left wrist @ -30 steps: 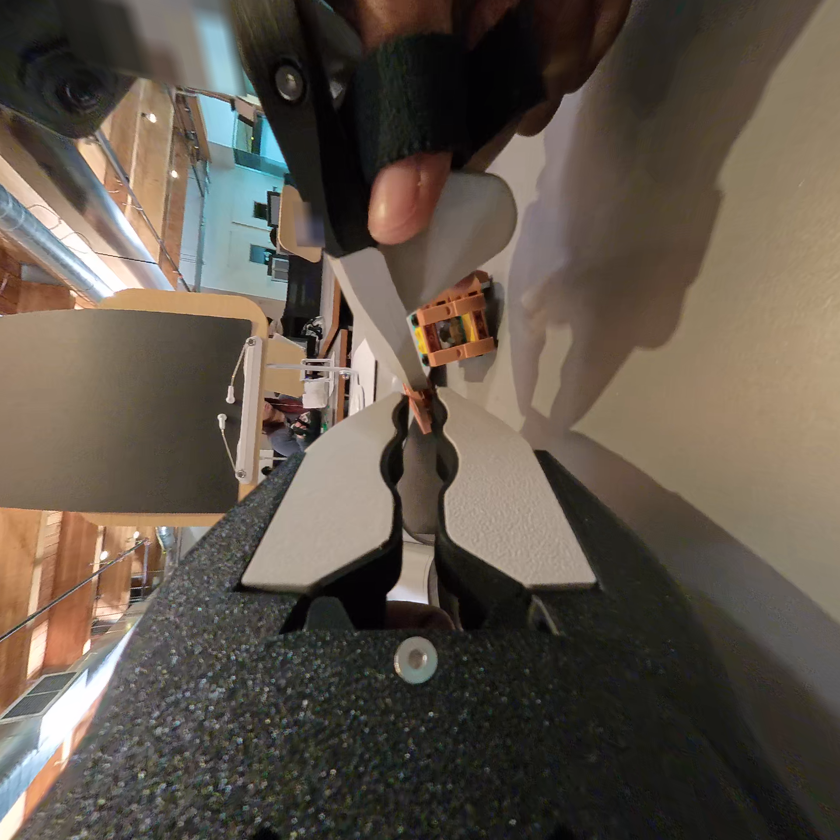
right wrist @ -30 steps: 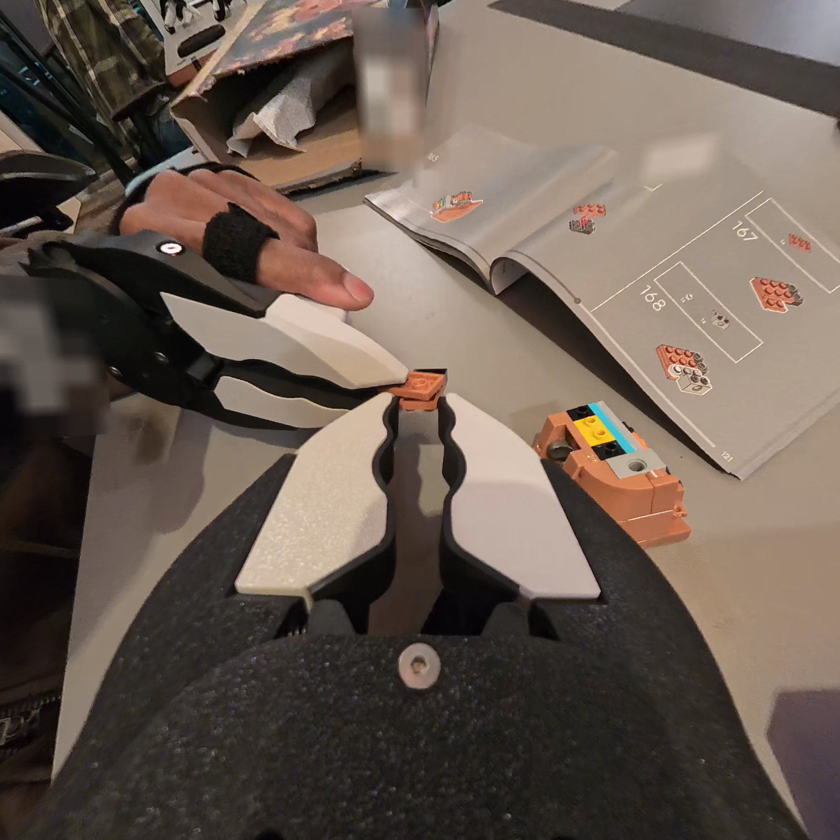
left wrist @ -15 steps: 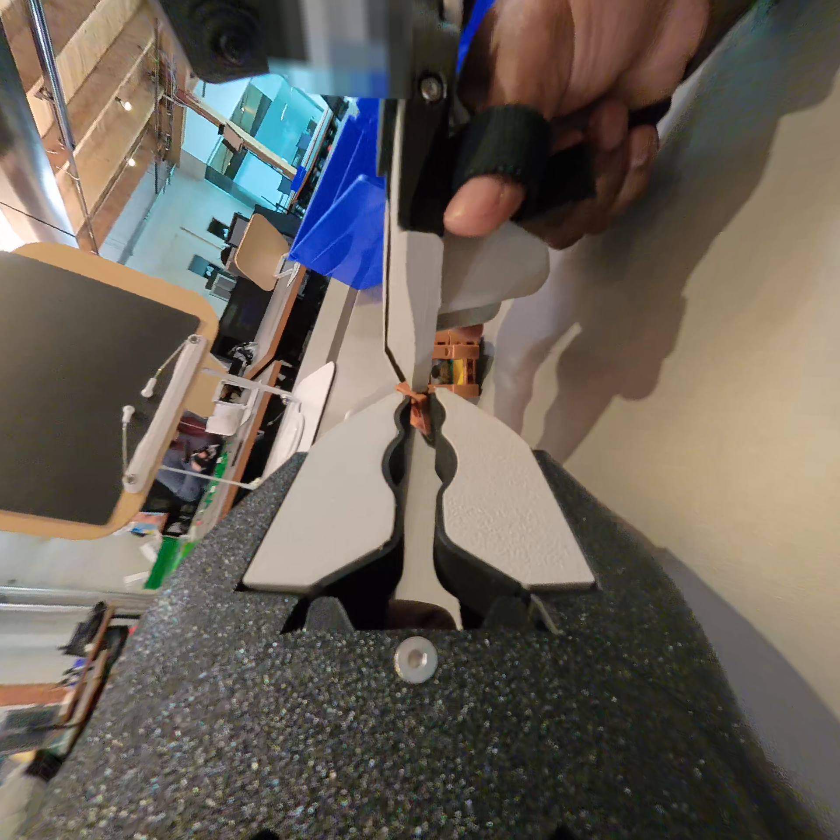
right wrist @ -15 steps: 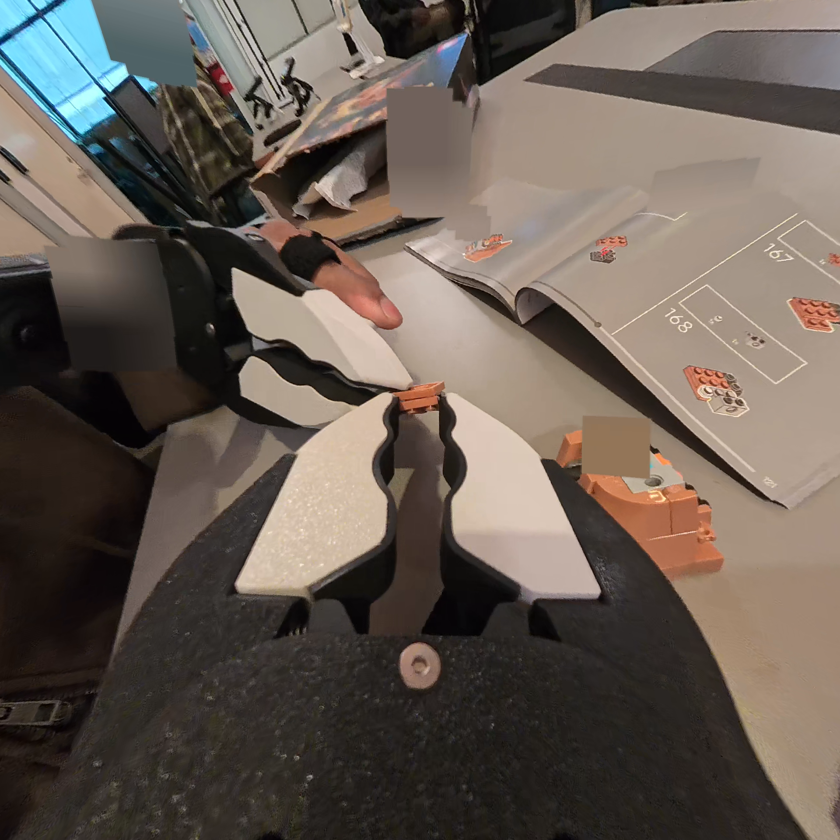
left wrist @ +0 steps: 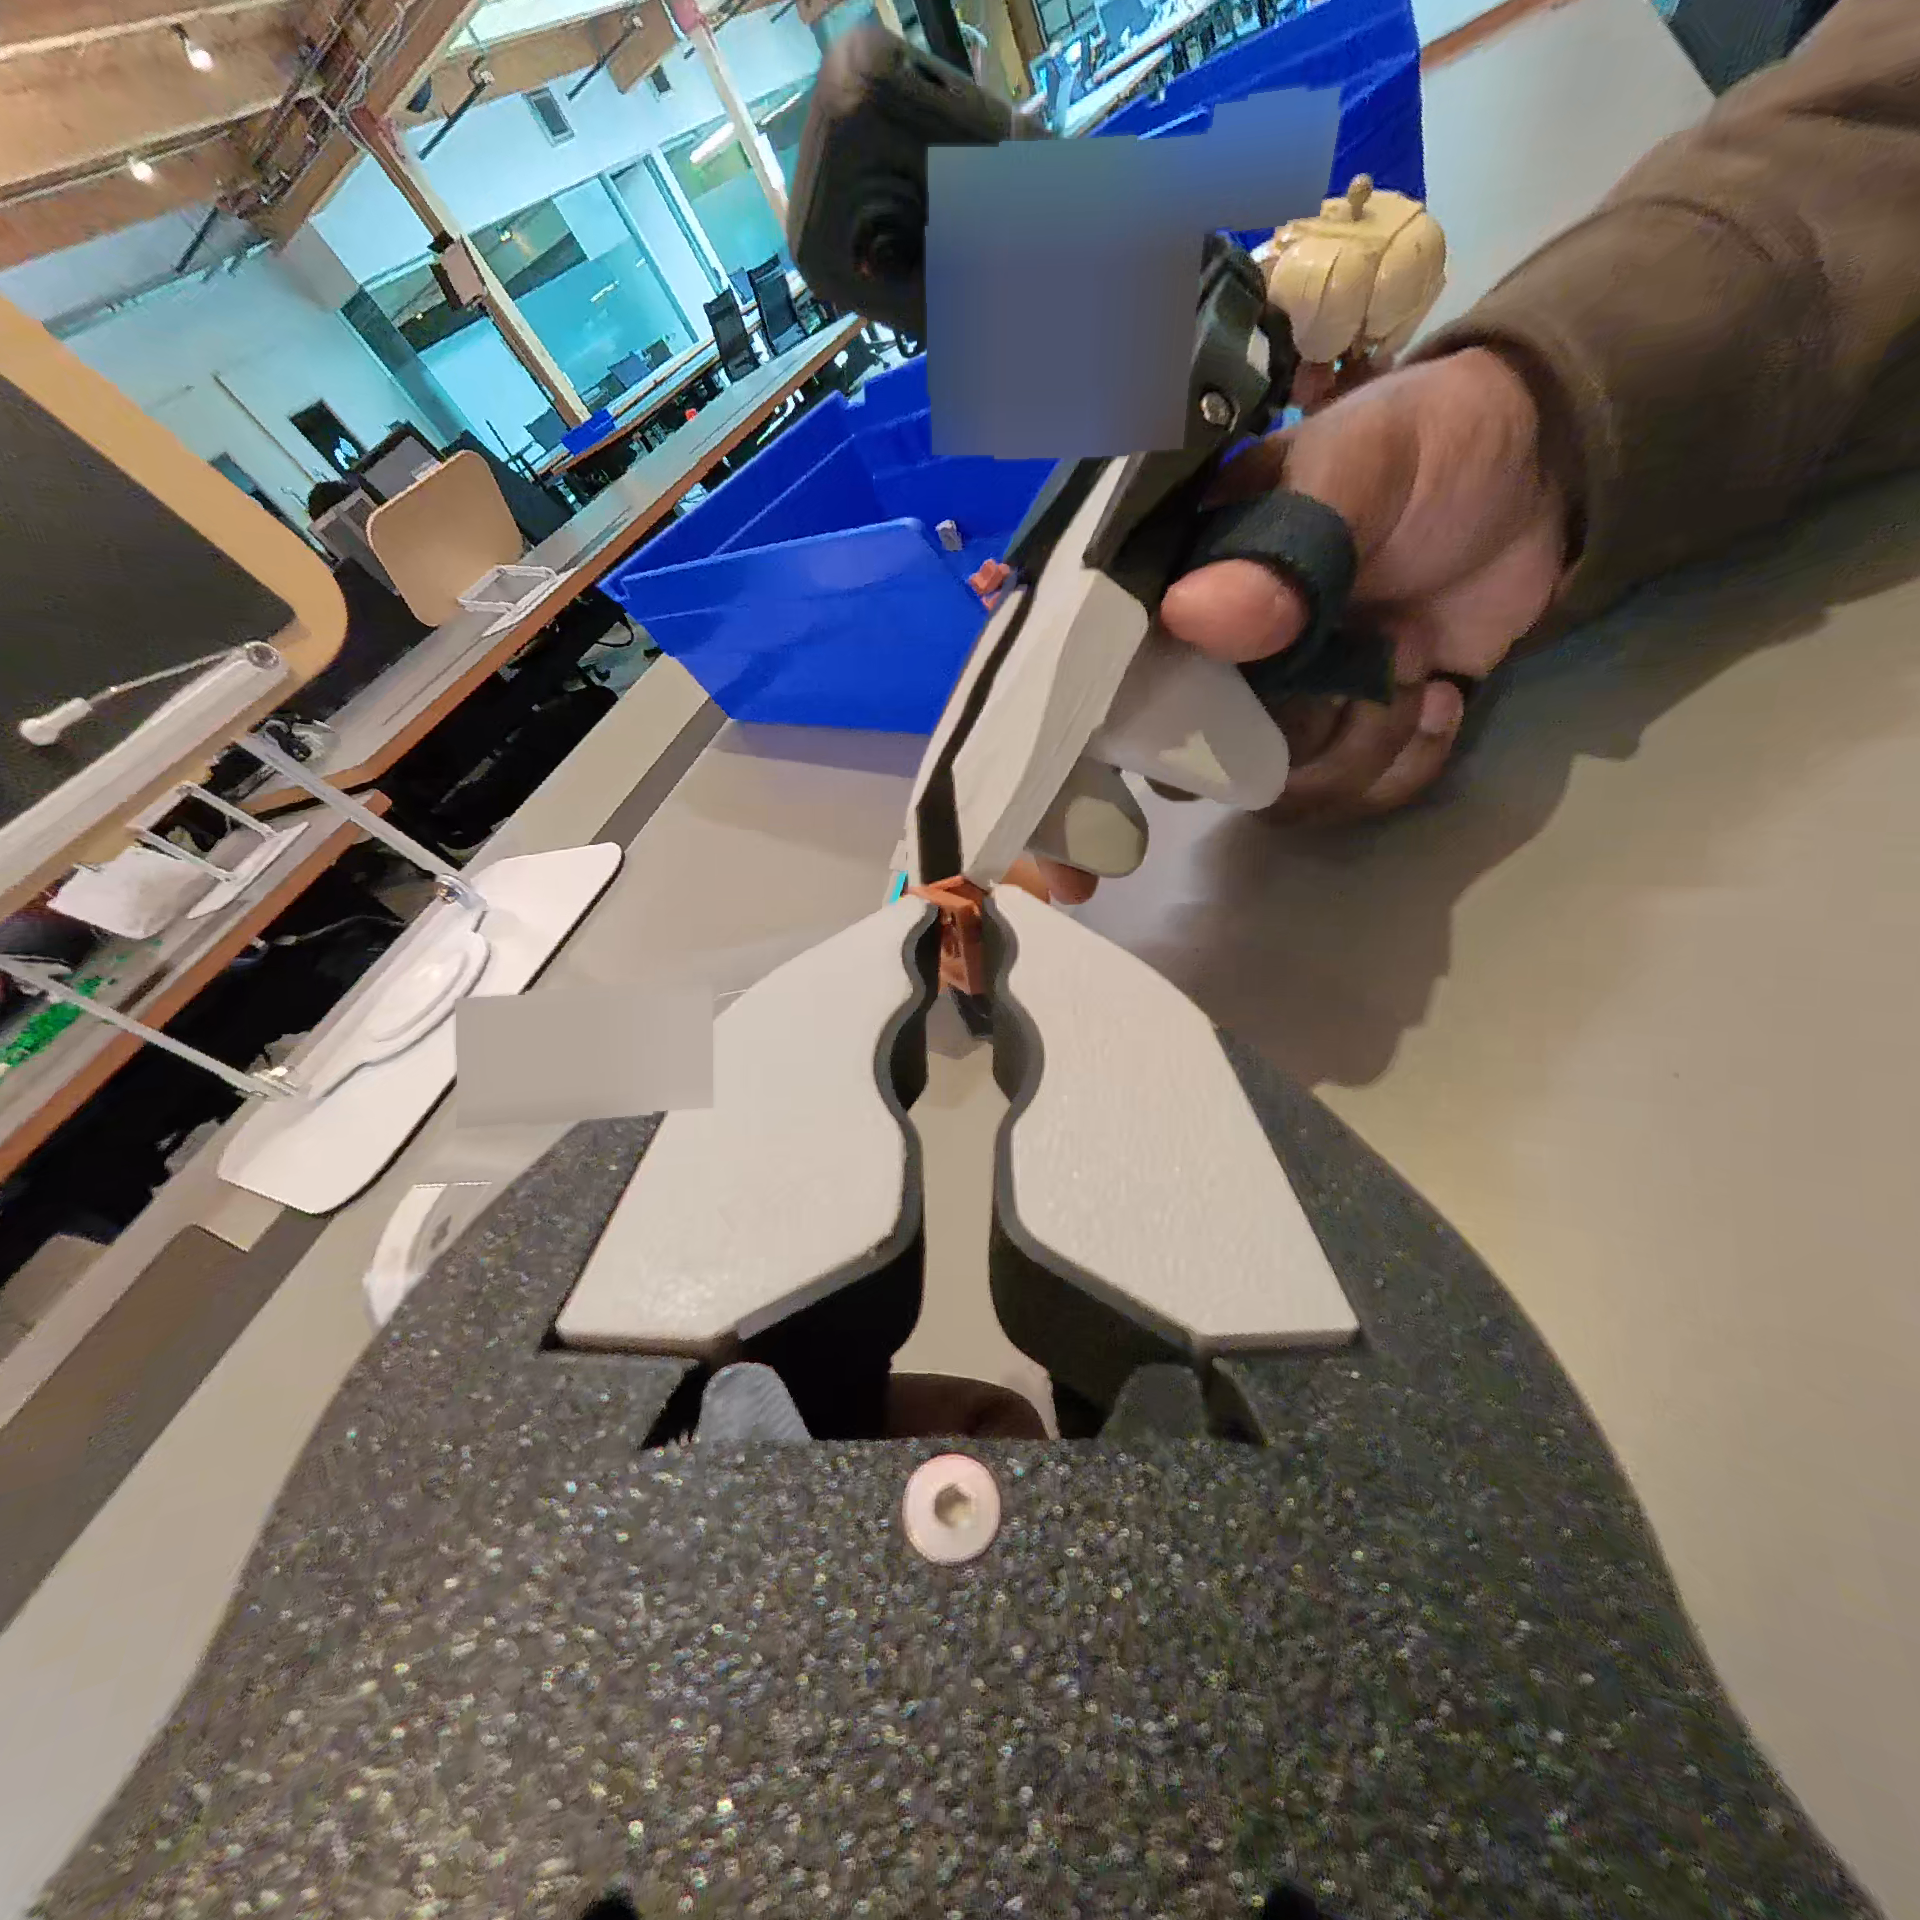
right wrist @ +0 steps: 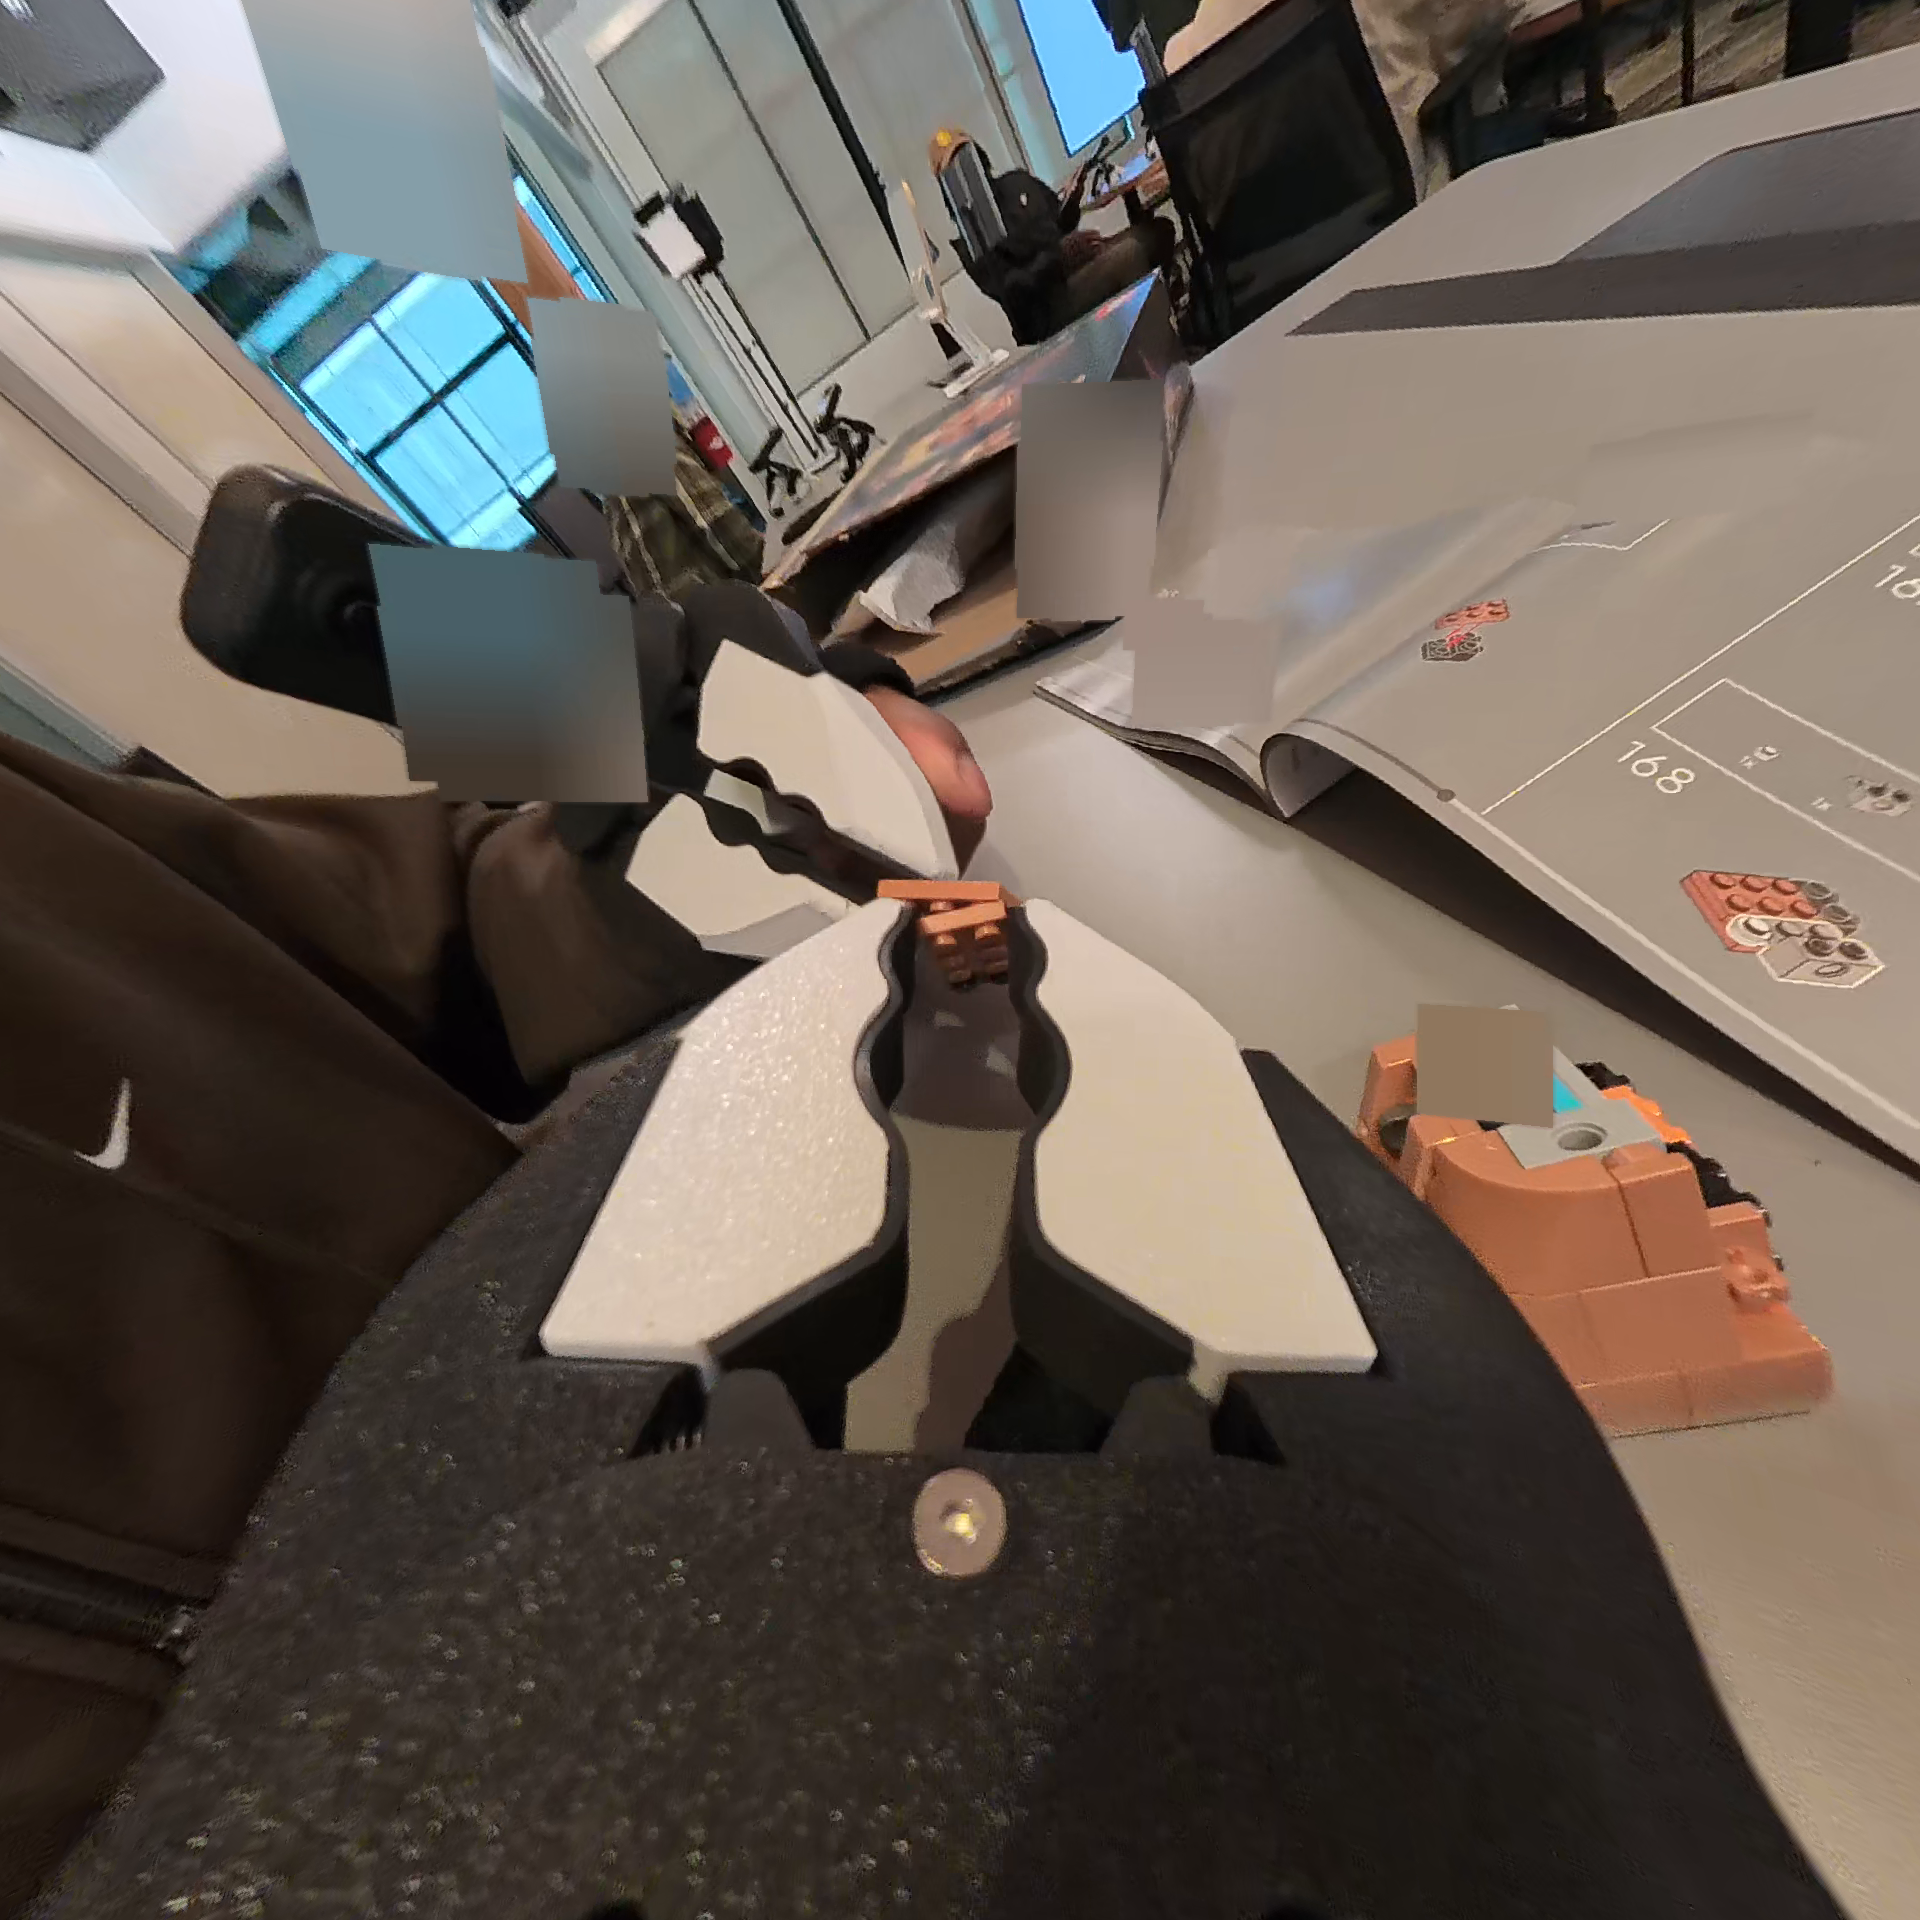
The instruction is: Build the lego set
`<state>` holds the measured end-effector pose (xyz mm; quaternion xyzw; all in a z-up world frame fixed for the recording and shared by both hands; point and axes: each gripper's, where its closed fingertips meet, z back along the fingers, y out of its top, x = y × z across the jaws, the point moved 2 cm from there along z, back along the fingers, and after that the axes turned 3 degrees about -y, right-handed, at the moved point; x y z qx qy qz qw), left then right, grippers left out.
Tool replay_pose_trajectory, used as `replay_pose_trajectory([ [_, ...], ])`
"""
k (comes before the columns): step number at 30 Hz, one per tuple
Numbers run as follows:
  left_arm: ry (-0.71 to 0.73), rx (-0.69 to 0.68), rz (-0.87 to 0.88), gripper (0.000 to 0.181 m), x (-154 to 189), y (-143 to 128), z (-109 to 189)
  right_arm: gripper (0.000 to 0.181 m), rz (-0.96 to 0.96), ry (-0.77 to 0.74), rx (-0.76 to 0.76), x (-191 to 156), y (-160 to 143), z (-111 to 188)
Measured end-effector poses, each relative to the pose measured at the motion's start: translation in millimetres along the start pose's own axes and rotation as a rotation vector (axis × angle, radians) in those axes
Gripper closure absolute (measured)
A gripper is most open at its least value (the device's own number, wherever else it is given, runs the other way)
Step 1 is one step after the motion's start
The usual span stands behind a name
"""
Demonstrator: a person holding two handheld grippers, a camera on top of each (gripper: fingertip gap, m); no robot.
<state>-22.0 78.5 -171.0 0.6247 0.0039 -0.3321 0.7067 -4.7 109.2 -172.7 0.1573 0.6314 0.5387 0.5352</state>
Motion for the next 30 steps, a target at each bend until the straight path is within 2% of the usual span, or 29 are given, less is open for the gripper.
replay_pose_trajectory([
  [6,0.035,-0.008,0.052,0.174,-2.7,1.3,-1.6,0.164,-0.168,0.017,0.061,2.6,2.5,-0.9],
  [15,0.169,-0.074,-0.069,0.173,-3.3,4.9,-3.8,0.165,-0.345,0.013,0.165,3.4,6.8,-1.1],
  [23,0.260,-0.027,-0.106,0.173,-4.2,18.0,-0.7,0.165,-0.328,0.051,0.272,-6.7,16.5,2.0],
  [30,0.246,0.104,0.040,0.173,-6.4,30.1,4.3,0.165,-0.282,0.100,0.353,-16.3,24.2,6.0],
])
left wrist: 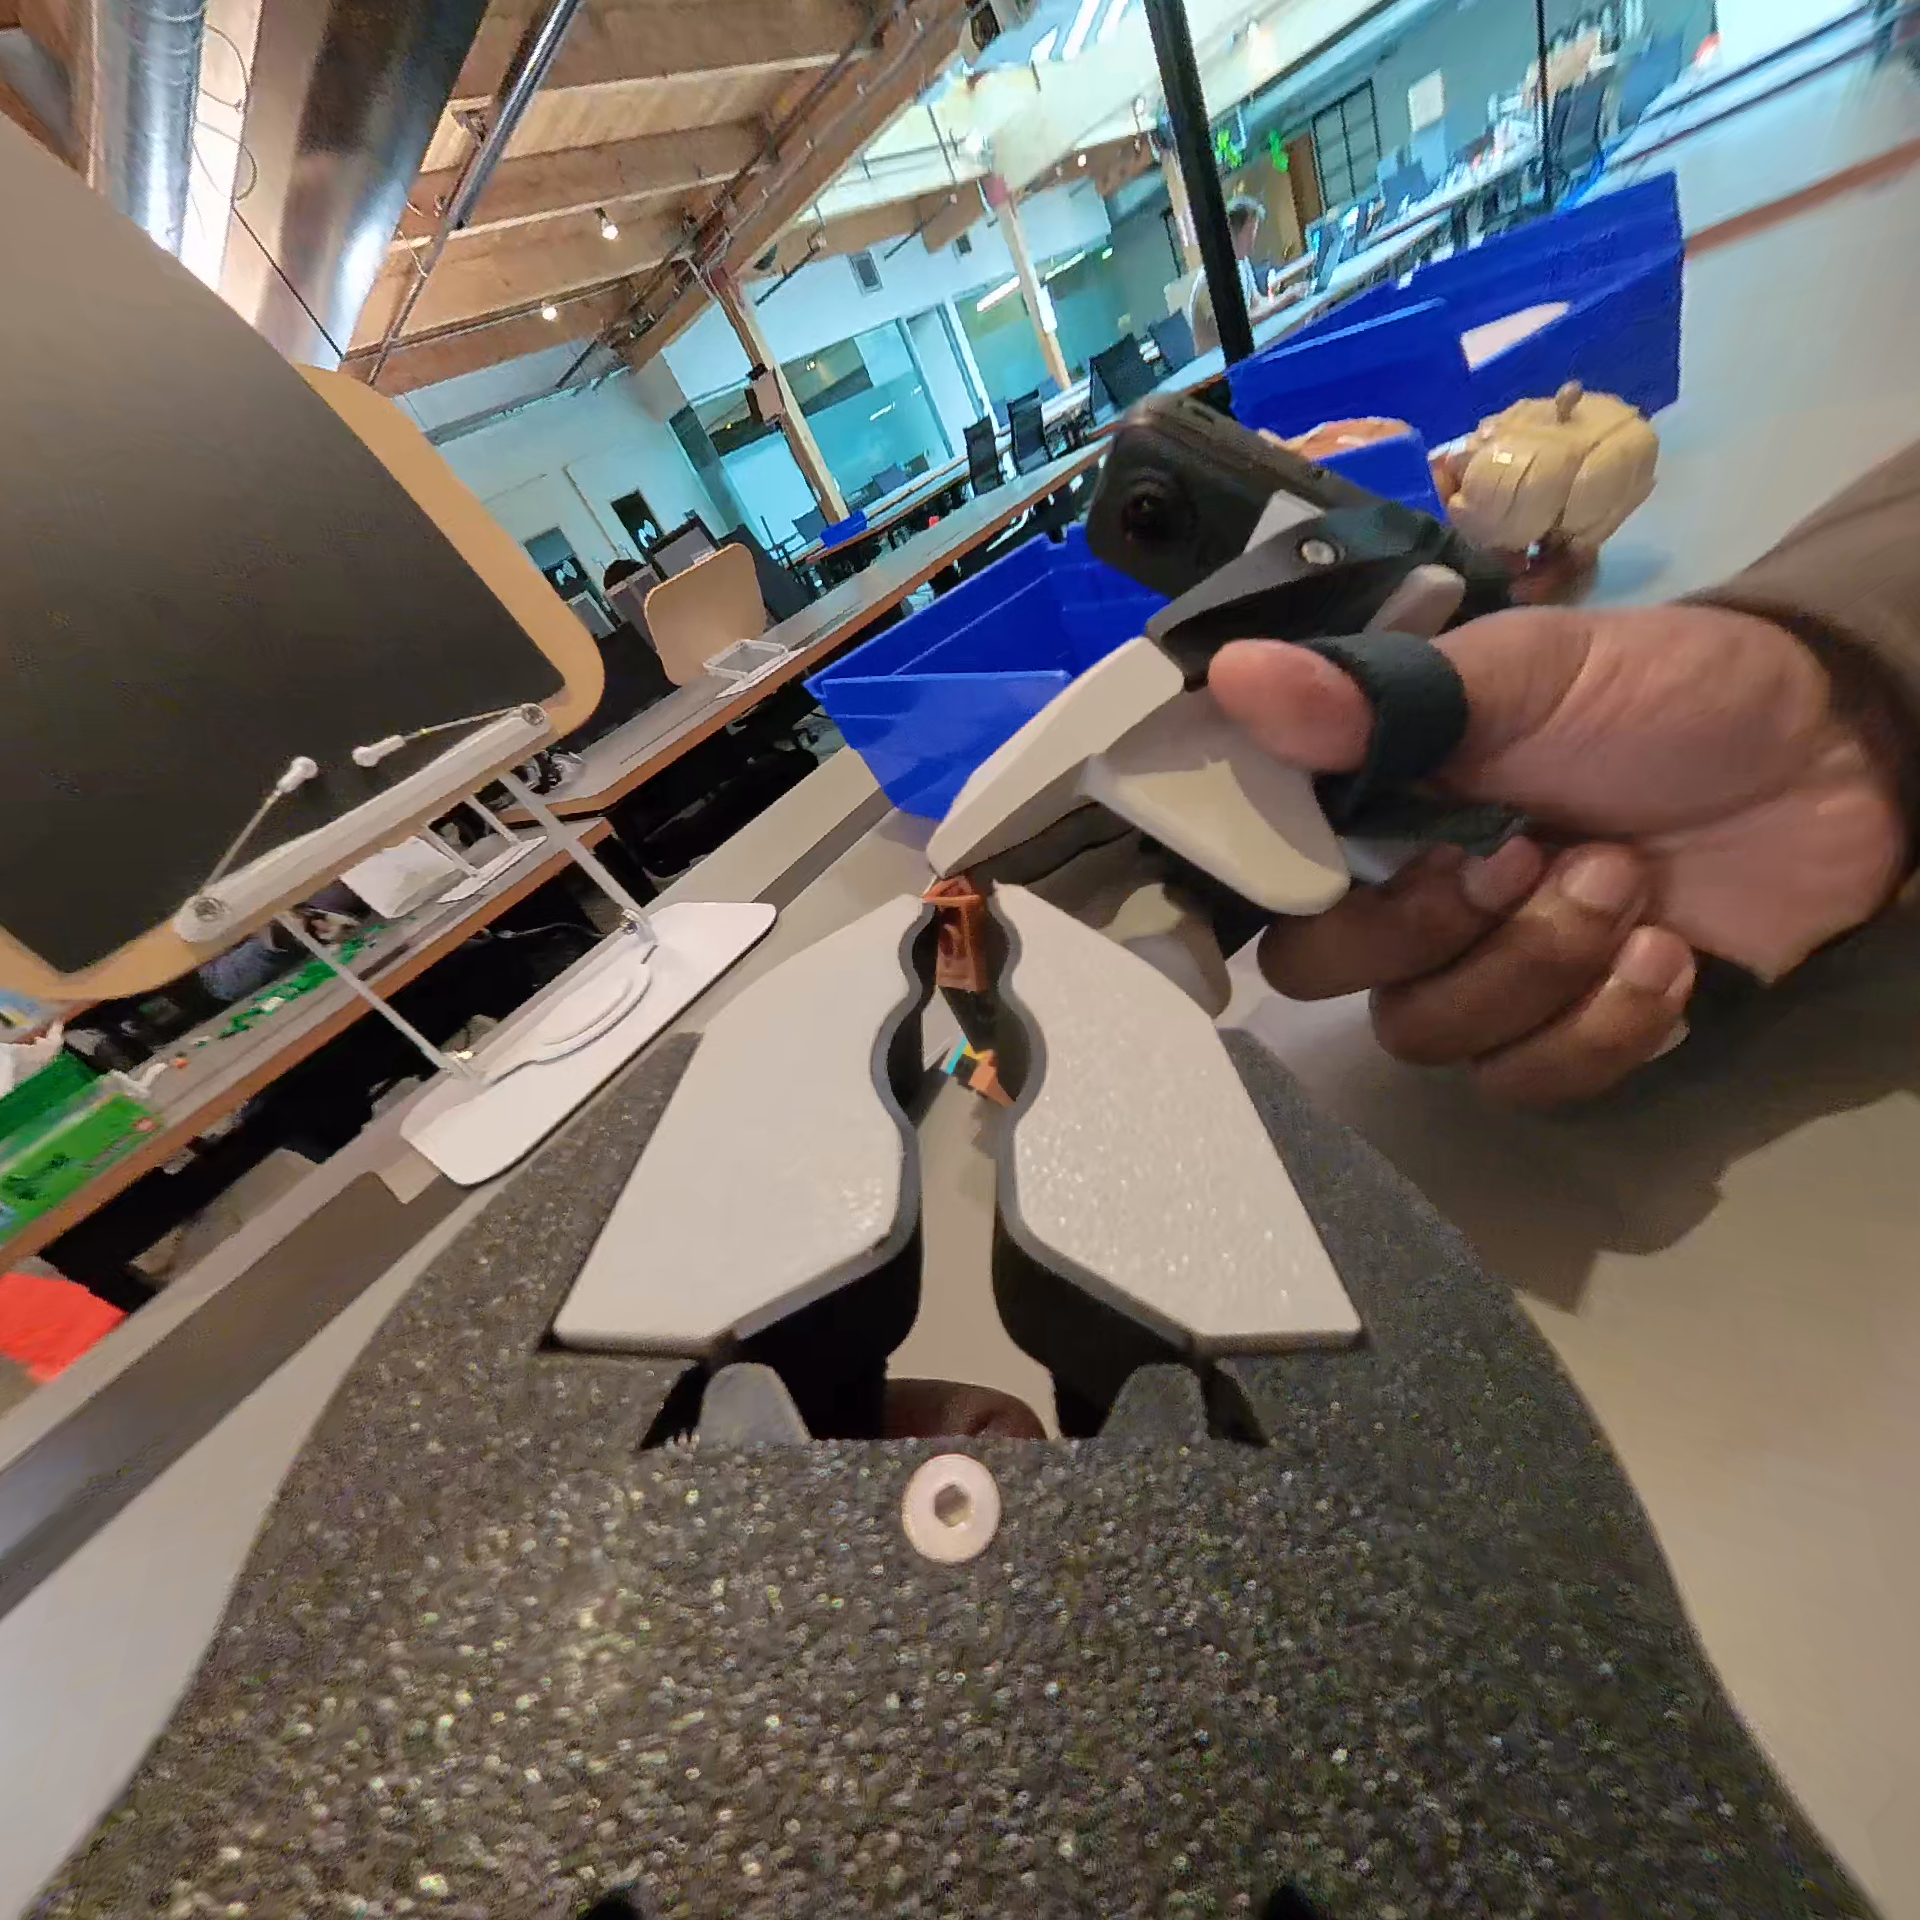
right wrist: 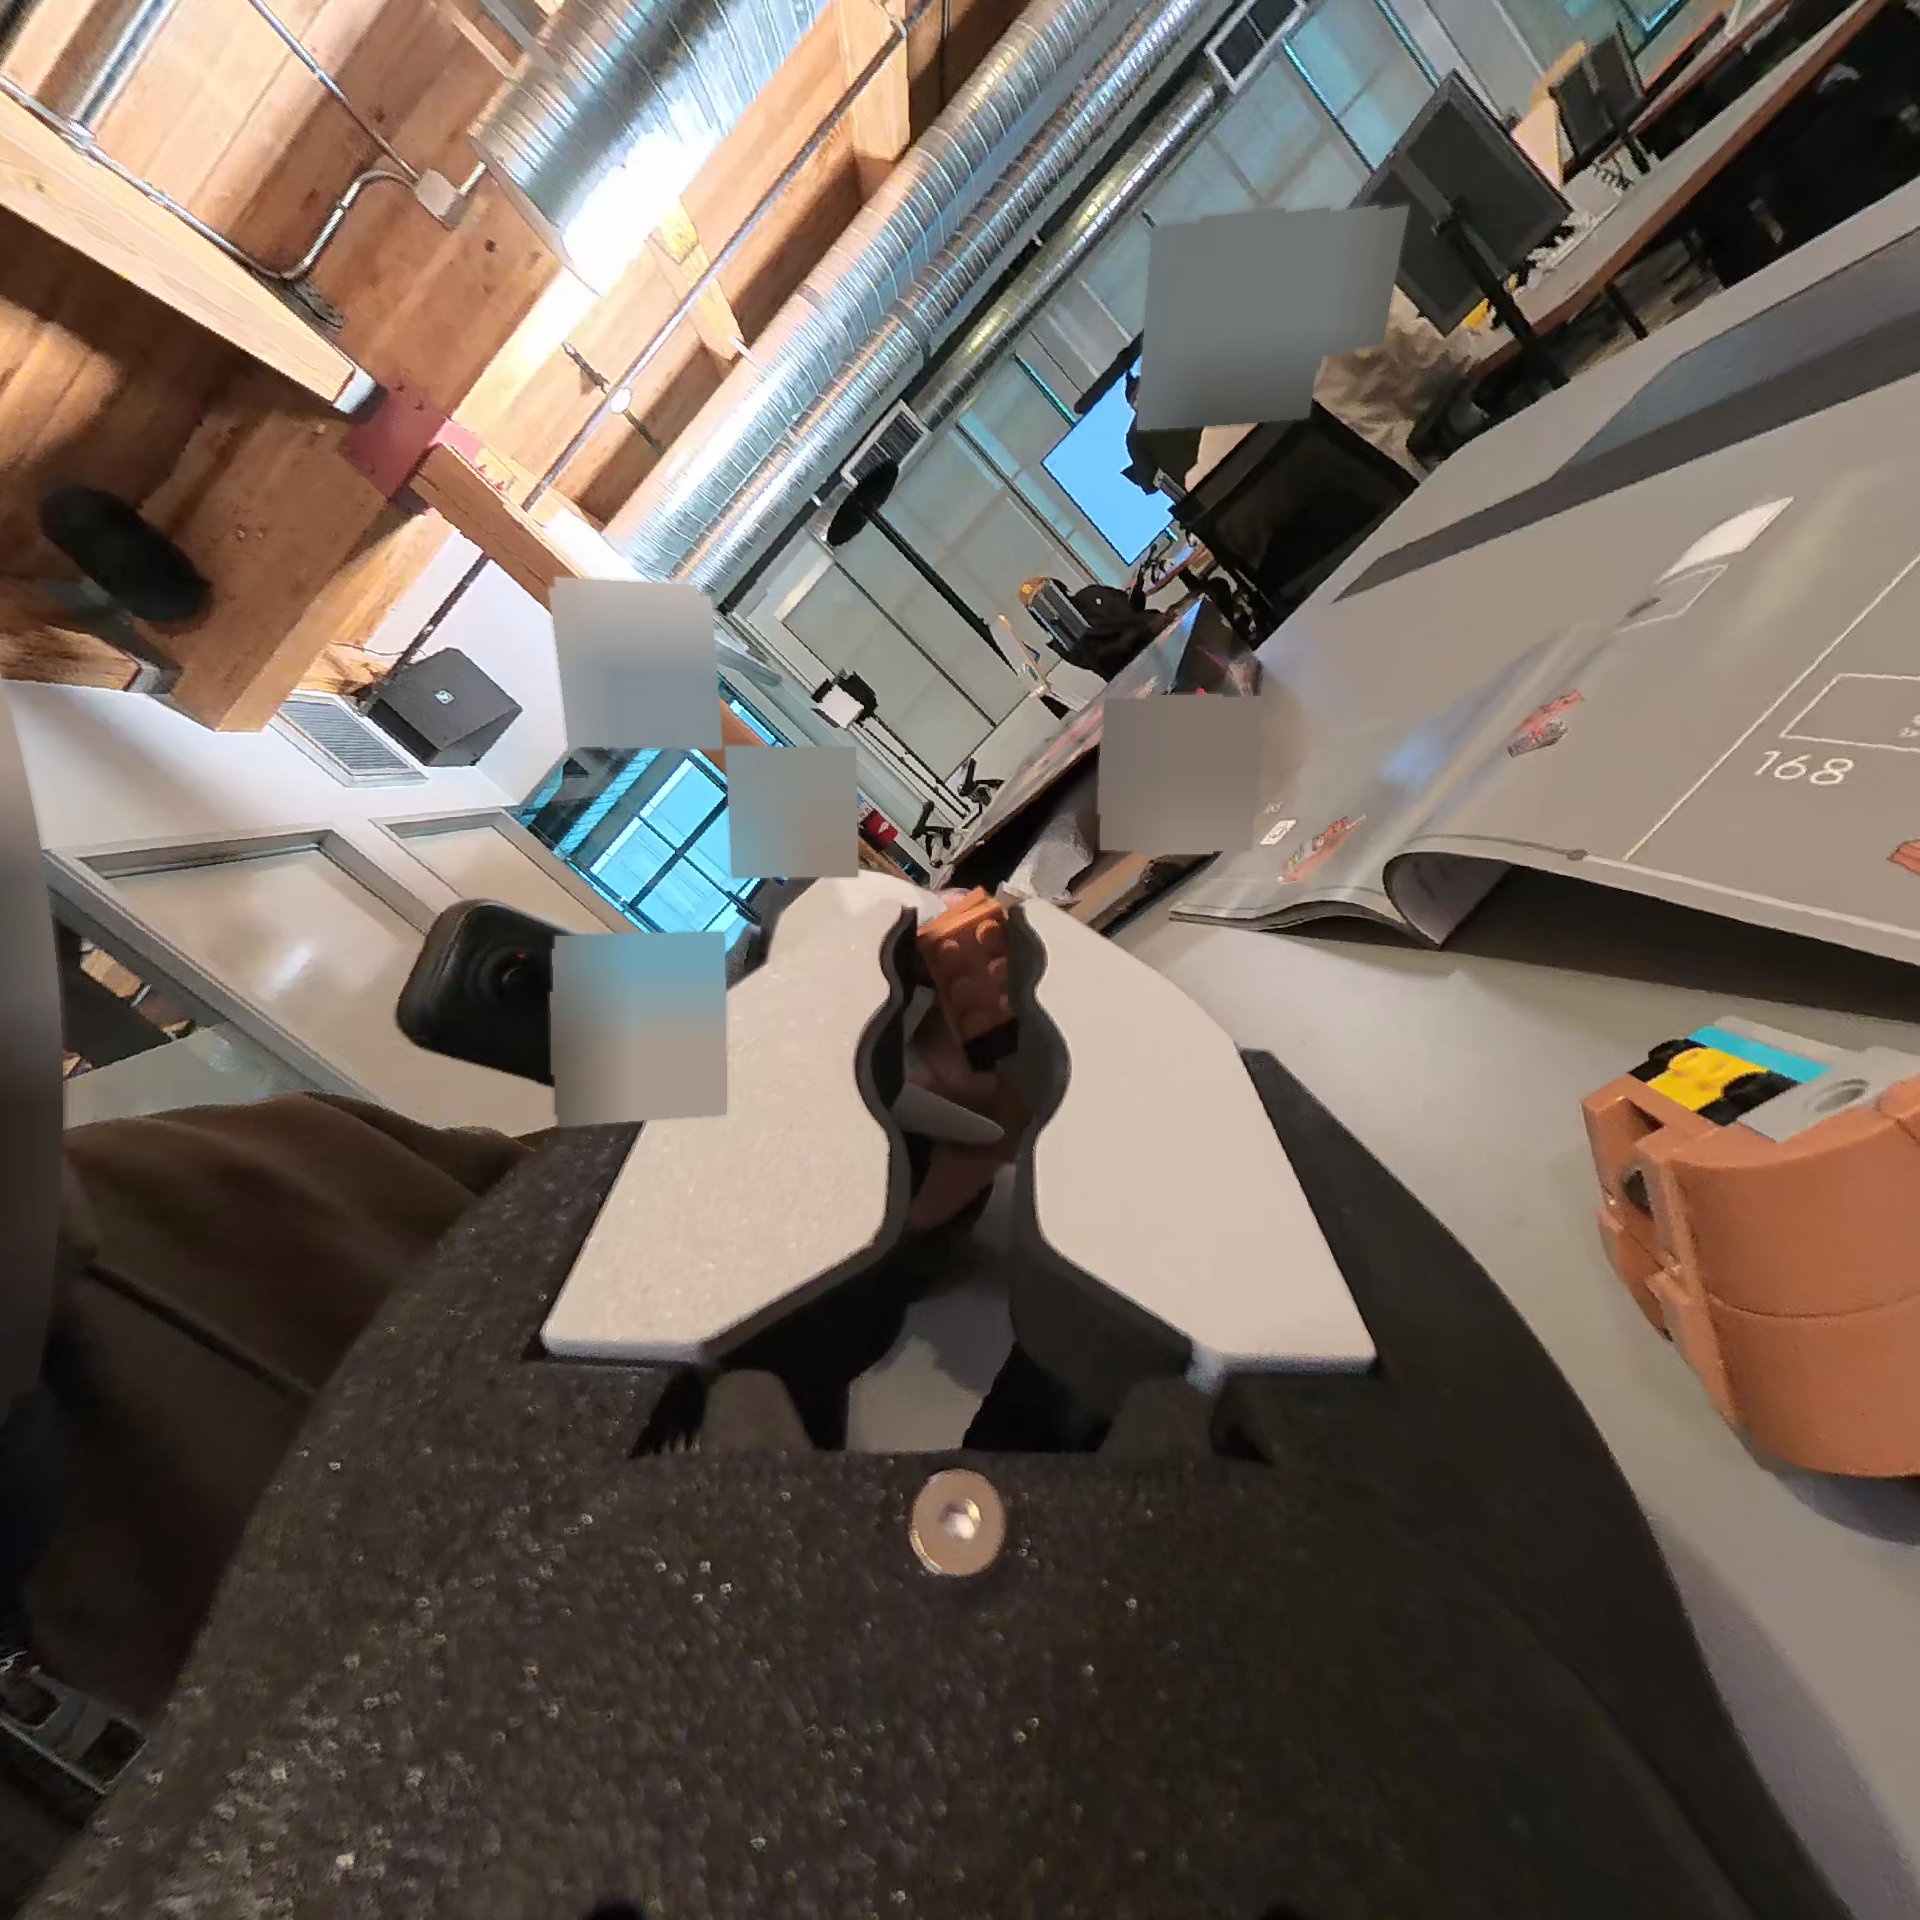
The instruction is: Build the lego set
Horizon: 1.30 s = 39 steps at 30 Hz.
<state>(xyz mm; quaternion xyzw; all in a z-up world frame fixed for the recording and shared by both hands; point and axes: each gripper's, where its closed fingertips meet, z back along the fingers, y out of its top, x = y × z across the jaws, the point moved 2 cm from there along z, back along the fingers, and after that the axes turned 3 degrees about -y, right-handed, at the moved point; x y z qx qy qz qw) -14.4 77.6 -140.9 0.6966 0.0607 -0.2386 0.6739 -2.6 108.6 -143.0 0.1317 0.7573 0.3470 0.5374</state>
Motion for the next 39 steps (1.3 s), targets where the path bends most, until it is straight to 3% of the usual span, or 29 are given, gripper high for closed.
replay_pose_trajectory([
  [7,-0.009,0.050,0.186,0.173,-2.0,1.3,-1.1,0.165,-0.012,-0.009,0.068,-0.6,3.1,1.4],
  [13,0.025,0.044,0.248,0.173,-2.5,-1.6,-3.7,0.165,0.007,-0.075,0.095,3.3,1.7,0.5],
  [21,0.101,-0.008,0.168,0.171,1.8,-4.2,-6.7,0.165,-0.006,-0.138,0.126,7.1,-3.3,-1.2],
  [39,0.096,-0.022,-0.054,0.170,14.1,1.4,-6.4,0.170,-0.004,-0.075,0.117,0.0,-3.8,-0.4],
])
